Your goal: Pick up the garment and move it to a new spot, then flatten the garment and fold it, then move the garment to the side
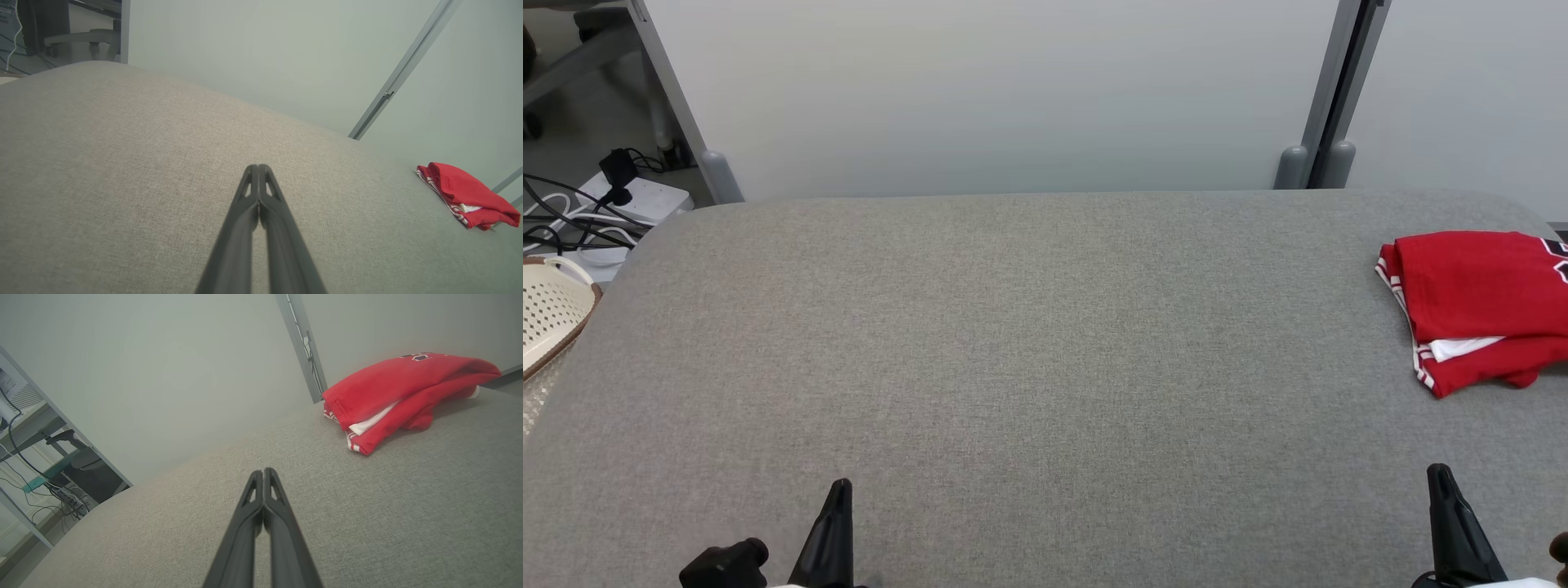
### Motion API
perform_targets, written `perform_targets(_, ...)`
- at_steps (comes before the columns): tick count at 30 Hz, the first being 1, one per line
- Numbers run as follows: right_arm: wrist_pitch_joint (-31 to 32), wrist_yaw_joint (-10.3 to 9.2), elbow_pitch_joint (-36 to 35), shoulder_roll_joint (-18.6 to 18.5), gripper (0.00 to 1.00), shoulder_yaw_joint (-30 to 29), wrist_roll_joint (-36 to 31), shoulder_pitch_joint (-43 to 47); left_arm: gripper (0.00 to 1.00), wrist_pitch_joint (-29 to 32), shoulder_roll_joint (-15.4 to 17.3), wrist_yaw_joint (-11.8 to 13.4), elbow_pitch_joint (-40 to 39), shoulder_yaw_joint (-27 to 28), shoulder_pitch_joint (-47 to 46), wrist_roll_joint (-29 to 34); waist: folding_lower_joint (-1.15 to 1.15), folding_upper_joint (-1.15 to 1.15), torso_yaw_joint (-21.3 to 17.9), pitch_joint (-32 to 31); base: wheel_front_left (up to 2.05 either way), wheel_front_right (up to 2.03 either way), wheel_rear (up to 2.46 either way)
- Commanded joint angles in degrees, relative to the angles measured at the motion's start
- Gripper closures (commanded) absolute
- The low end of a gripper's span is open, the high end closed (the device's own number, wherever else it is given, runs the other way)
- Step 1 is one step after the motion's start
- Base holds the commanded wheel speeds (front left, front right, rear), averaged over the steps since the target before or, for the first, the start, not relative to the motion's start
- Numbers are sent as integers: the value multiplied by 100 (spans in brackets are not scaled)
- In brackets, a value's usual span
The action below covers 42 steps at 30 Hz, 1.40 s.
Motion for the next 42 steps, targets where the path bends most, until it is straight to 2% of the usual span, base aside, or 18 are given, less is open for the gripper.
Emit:
perform_targets(1, 62, 0, -117, -54, 100, -11, 161, -252, 100, 27, 33, -48, -129, 107, -347, -165, -1, 0, -1, 4, 0, 0, 0)
perform_targets(42, 730, 0, 196, -25, 100, -134, 2693, -740, 100, 693, 56, -304, 15, 579, -725, -2829, -1, 0, -37, 137, 0, 0, 0)
